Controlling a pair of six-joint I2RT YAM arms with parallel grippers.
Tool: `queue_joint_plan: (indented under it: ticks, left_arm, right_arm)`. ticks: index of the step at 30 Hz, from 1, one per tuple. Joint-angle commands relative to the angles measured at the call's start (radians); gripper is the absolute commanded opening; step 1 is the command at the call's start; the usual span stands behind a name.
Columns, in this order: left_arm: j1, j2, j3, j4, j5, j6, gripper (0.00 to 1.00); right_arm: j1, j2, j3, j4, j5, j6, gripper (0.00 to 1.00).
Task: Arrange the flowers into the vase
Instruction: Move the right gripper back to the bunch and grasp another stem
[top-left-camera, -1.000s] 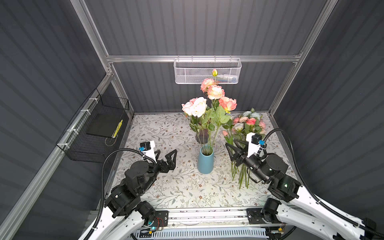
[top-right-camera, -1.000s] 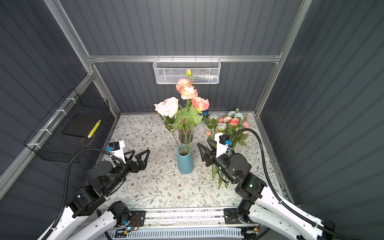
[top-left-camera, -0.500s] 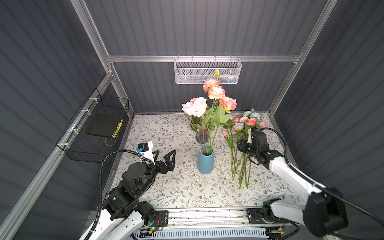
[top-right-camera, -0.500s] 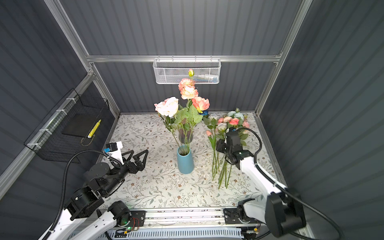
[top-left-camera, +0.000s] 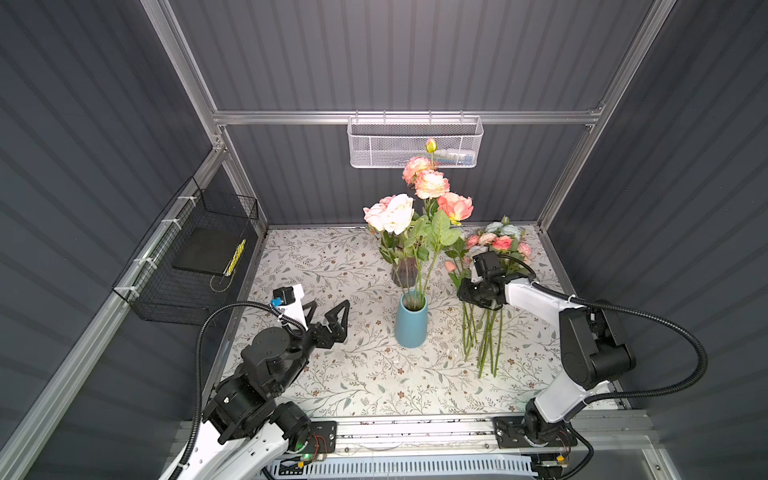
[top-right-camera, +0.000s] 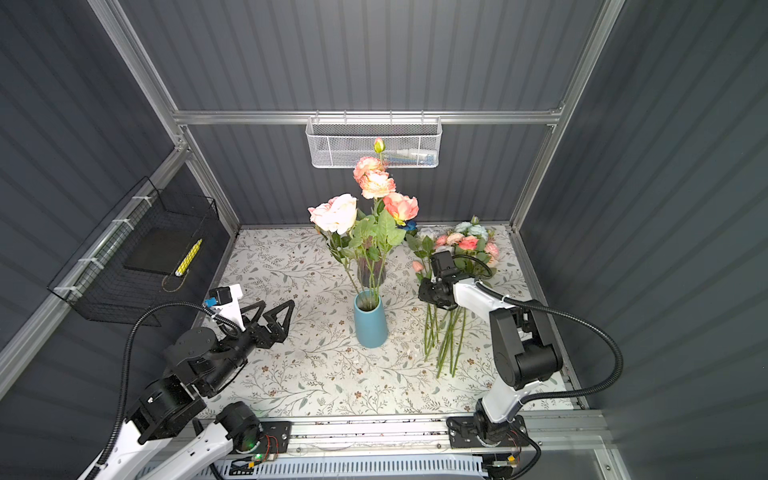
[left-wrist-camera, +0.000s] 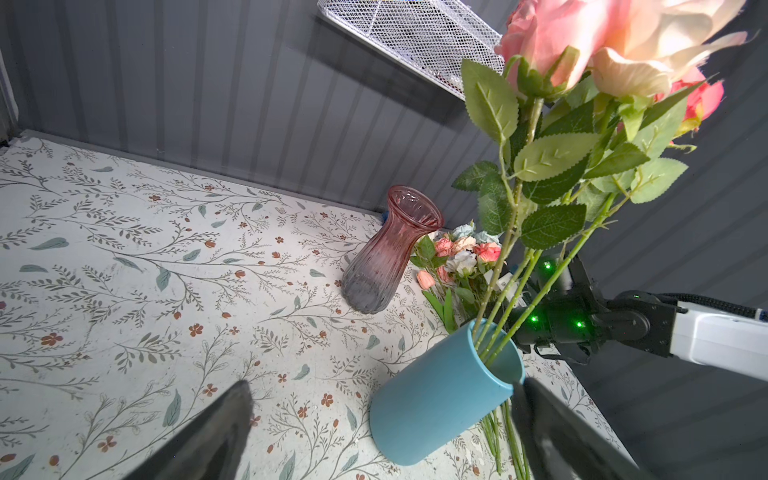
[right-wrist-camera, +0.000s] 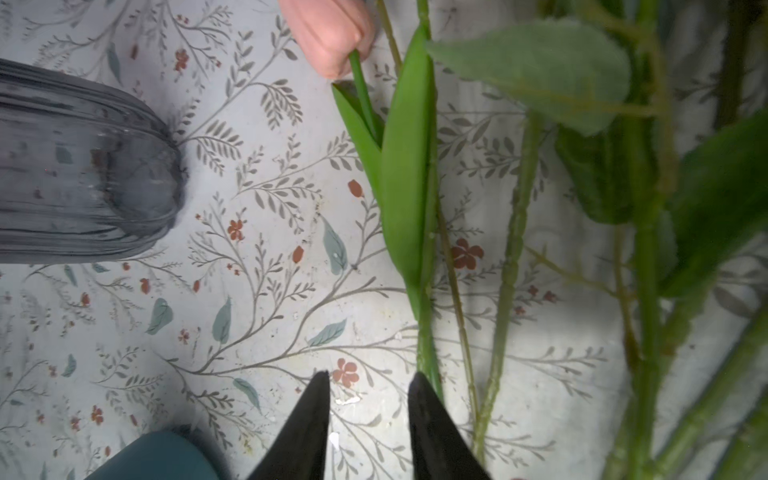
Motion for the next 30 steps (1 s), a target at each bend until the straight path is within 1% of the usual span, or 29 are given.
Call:
queue_joint_plan:
  ticks: [1,3,7,15,20,25,30]
  left_arm:
    - [-0.005,-0.011,-0.007,-0.008,-0.011,0.012,1.0]
    - [-0.004,-0.011,-0.011,-0.005,-0.011,0.012,1.0]
    - [-0.004,-0.009,-0.01,-0.005,-0.011,0.012,1.0]
    - [-0.004,-0.008,-0.007,-0.008,-0.012,0.012,1.0]
    - [-0.003,-0.01,-0.01,-0.008,-0.013,0.012,1.0]
    - [-0.004,-0.009,-0.01,-0.007,-0.014,0.012,1.0]
    - [-0.004,-0.007,-0.01,-0.008,-0.013,0.011,1.0]
  right_arm:
    - [0.0,0.027,0.029,-0.051,0.063,-0.028,0.33]
    - [0.0,0.047,0.038,-0.059,0.076,-0.034,0.31]
    - [0.003,0.078,0.051,-0.054,0.054,-0.04,0.29]
    - [0.006,0.134,0.088,-0.073,0.076,-0.049,0.22]
    - [0.006,0.146,0.093,-0.074,0.085,-0.056,0.21]
    - [0.006,0.142,0.091,-0.074,0.088,-0.062,0.15]
    - [0.007,0.077,0.059,-0.053,0.089,-0.069,0.04]
